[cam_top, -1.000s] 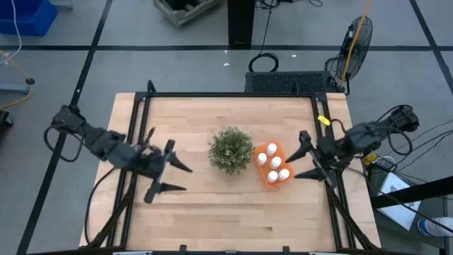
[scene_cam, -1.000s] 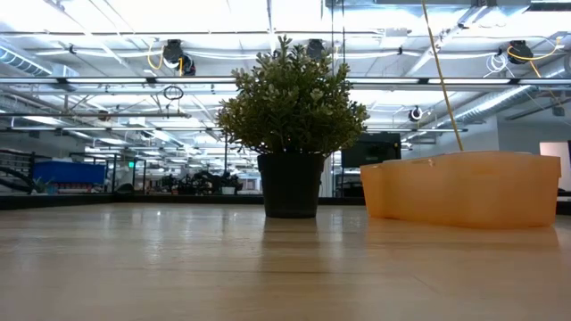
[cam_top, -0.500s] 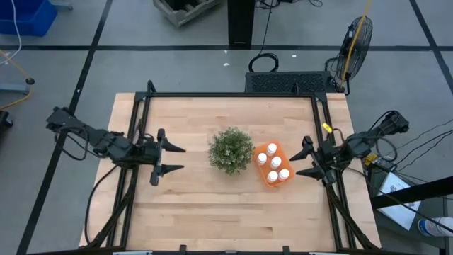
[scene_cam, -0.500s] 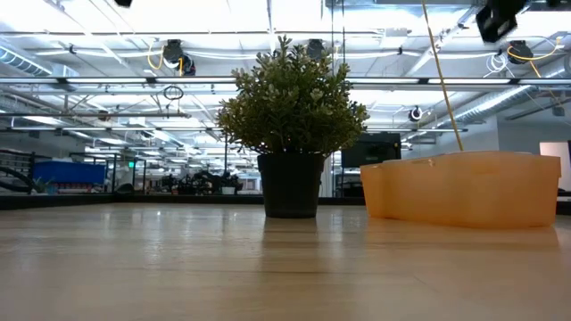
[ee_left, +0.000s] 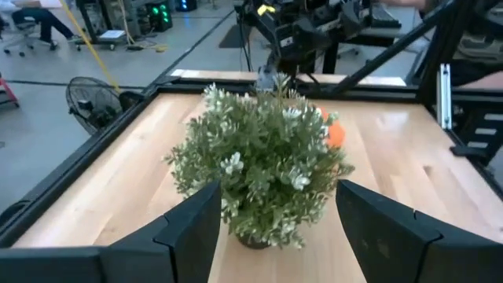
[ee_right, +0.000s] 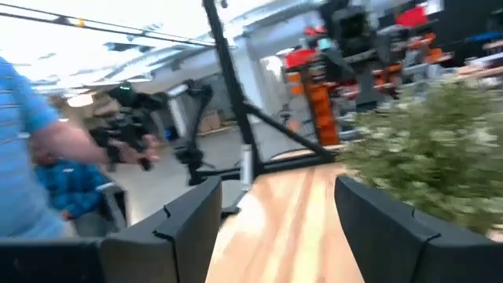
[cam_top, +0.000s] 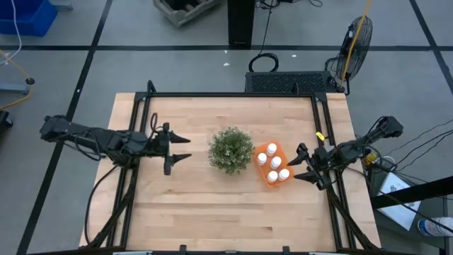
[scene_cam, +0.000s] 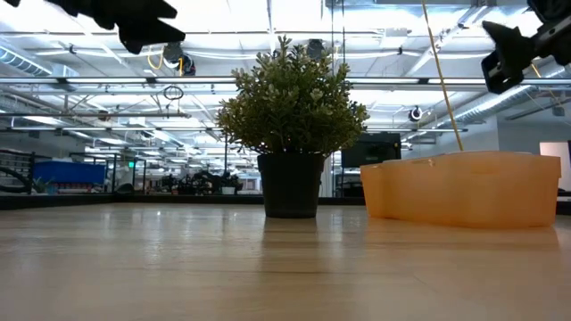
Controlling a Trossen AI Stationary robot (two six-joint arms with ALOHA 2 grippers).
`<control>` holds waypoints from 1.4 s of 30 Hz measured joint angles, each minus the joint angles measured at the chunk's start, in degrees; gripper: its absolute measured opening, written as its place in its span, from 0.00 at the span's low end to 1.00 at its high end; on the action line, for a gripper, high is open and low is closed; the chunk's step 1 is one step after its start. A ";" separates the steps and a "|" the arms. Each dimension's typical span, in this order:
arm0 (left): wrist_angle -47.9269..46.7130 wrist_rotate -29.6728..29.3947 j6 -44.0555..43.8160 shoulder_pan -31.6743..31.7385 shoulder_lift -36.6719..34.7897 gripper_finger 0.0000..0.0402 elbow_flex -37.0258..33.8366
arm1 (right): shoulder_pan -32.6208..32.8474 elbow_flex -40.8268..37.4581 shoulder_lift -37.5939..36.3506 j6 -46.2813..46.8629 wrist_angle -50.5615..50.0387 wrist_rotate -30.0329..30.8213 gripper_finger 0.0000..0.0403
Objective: Pick and place pill bottles into a basket
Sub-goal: Return to Home Position
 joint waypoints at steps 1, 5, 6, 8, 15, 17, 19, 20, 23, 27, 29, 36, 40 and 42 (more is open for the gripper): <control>0.02 1.03 0.15 0.68 -0.02 0.64 -0.35 | 0.03 -0.07 -0.04 0.22 -0.13 -0.50 0.59; 0.06 4.01 0.55 2.87 0.00 0.64 -1.54 | 0.02 -0.10 0.03 0.35 -0.85 -1.67 0.59; 0.08 4.60 0.89 3.42 -0.02 0.64 -1.85 | 0.02 -0.11 0.00 0.56 -1.27 -1.67 0.59; 0.12 5.12 1.04 4.48 -0.05 0.64 -2.64 | 0.02 -0.14 0.03 0.86 -2.48 -1.67 0.59; 12.59 11.46 2.33 8.38 -0.11 0.64 -9.33 | 0.02 -0.21 0.00 1.57 -2.58 -1.42 0.59; 15.43 13.51 2.05 9.22 -0.13 0.64 -11.24 | 0.02 -0.23 0.00 2.89 -2.63 -1.45 0.59; 16.69 15.85 1.68 9.63 -0.11 0.64 -12.80 | 0.02 -0.23 0.02 3.83 -2.63 -1.54 0.59; 17.24 16.96 1.63 9.60 -0.11 0.64 -13.35 | 0.02 -0.23 0.02 4.20 -2.60 -1.57 0.59; 18.04 19.76 1.65 9.37 -0.13 0.64 -14.17 | 0.02 -0.27 0.02 5.33 -2.66 -1.60 0.59; 18.00 20.95 1.92 8.87 -0.60 0.64 -15.92 | 0.02 -0.27 0.04 6.56 -3.11 -1.62 0.59; 19.90 21.28 1.94 8.51 -1.39 0.64 -17.12 | 0.02 -0.29 0.03 7.03 -3.07 -1.62 0.59; 20.85 21.62 1.95 8.20 -8.71 0.64 -20.82 | 0.00 -0.31 0.02 9.68 -3.95 -1.77 0.59; 20.52 21.65 1.88 8.20 -11.99 0.64 -22.72 | 0.00 -0.34 0.04 10.47 -4.42 -1.73 0.59; 20.53 22.61 1.84 8.20 -13.20 0.64 -23.43 | 0.00 -0.34 0.04 10.47 -4.46 -1.73 0.59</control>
